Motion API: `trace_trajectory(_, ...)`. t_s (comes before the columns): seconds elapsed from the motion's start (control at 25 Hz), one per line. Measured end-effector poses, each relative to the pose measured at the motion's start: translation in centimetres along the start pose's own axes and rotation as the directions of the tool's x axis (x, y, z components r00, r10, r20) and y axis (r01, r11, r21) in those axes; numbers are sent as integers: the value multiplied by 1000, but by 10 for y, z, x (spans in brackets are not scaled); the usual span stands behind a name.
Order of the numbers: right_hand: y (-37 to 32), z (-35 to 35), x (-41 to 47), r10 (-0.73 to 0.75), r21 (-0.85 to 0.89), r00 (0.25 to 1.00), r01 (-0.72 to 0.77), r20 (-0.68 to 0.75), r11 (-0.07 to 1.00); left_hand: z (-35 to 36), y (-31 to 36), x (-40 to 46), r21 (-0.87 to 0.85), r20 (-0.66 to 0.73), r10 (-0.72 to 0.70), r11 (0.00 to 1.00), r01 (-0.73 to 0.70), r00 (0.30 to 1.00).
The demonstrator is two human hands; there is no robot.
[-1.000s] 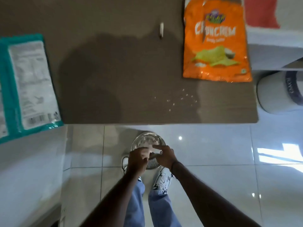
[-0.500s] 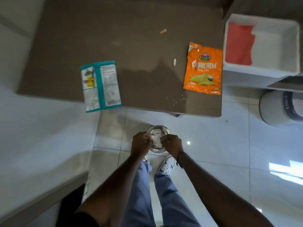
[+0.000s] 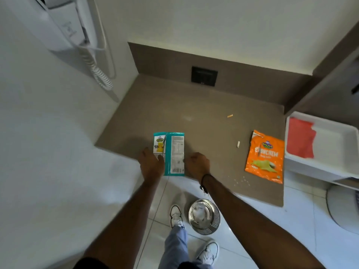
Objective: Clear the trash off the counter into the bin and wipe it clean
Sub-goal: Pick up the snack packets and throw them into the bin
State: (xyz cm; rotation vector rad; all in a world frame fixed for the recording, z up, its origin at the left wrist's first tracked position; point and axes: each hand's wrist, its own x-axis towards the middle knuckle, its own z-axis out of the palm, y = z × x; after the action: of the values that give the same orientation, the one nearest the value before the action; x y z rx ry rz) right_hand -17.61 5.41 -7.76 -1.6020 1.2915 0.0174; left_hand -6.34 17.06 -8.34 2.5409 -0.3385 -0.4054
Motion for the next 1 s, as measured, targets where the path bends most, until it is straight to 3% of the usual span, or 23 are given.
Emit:
trace_trajectory(0.08,-15,11,12,109,151,992,-117,63,982,0,2,29,23,111,-62,998,60,992)
trace_trajectory(0.2,-23,21,23,182,266,975,-211,129,941,5,11,50,-175,267,-4,983,53,964)
trace_trajectory(0.28,-30,15,29,211,308,953,-273,219,911,10,25,58,-285,379,-31,947,149,925)
trace_trajectory(0.4,-38,-2,35,234,371,914,-354,331,858,12,49,56,-385,539,-125,843,376,833)
trace_trajectory(0.52,-45,-28,36,193,463,902,-370,386,805,12,73,53,-445,708,-2,775,448,707)
trace_trajectory(0.6,-46,-53,35,152,559,914,-355,377,749,14,93,52,-494,752,119,753,435,648)
trace_trajectory(0.76,-29,-131,40,107,686,966,-243,235,686,33,167,34,-513,784,230,762,394,577)
trace_trajectory(0.92,16,-220,46,124,717,983,-182,133,673,79,227,-3,-510,816,260,746,429,517)
trace_trajectory(1.0,44,-264,46,153,696,984,-172,89,697,105,249,-25,-472,817,210,778,414,537)
